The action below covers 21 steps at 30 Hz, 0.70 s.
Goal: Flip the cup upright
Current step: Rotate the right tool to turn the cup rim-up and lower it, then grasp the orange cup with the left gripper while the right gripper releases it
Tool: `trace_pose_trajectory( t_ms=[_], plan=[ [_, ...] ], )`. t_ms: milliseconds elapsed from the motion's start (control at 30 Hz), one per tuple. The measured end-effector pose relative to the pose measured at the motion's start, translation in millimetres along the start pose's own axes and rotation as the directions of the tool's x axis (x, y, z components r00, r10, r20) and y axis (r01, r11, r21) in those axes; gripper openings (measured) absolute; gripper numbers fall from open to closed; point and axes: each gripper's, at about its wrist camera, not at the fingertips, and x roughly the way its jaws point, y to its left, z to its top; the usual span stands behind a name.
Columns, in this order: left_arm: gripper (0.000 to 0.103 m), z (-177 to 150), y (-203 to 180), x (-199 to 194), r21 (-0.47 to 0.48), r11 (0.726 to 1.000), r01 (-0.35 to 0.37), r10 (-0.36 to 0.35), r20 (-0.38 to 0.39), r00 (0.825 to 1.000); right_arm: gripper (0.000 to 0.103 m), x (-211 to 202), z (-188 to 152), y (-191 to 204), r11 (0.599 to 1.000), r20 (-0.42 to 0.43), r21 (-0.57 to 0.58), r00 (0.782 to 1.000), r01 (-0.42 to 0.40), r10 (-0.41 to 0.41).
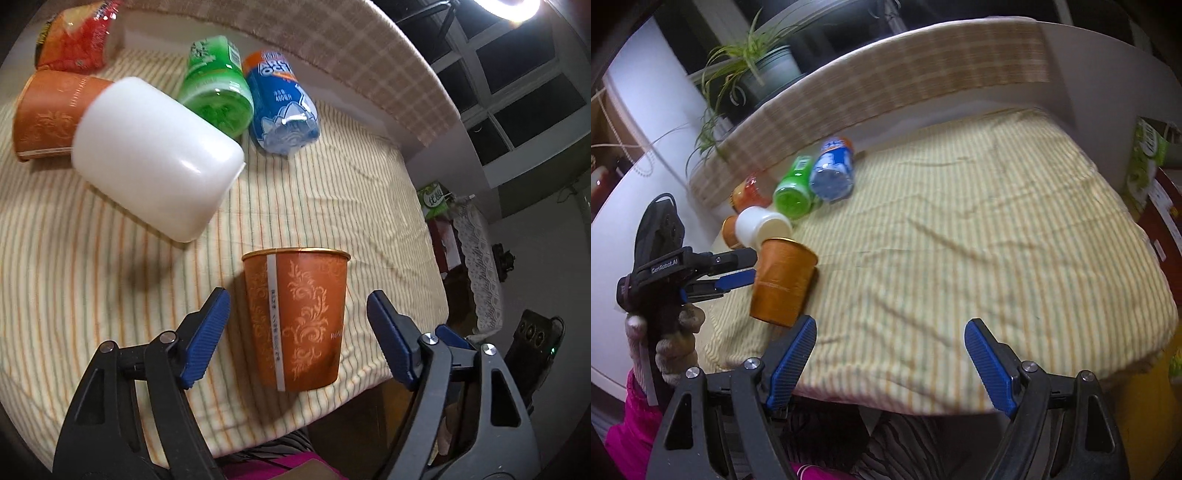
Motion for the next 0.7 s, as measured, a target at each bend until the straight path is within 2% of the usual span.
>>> trace_pose_trajectory(
  t_ms=[200,333,567,700],
  plan=[
    [0.078,6.9,-3.8,17.0,-0.008,1.0,0.011,-0.011,-0.032,0.999,0.085,-1.8,-2.5,-3.2,1.0,0.008,0.009,1.0,0.003,-0.003],
    [0.073,8.6,-4.6,24.0,-0.006,1.0,0.005,-0.005,-0.044,0.999,0.085,-0.9,-4.6,-3.8,1.0,0.007,0.012,1.0,0.001,-0.001],
    [0.073,9.7,-4.4,32.8,0.0,1.0,-0.008,0.008,-0.057,0.998,0.085,3.0,-5.8,-6.9,1.0,-0.005,0.023,1.0,0.001,-0.001],
    [0.069,10.6,-4.9,36.4,-0.001,1.0,-0.013,0.013,-0.061,0.998,0.085,4.0,-5.9,-8.1,1.0,-0.007,0.027,1.0,0.004,-0.004]
  ],
)
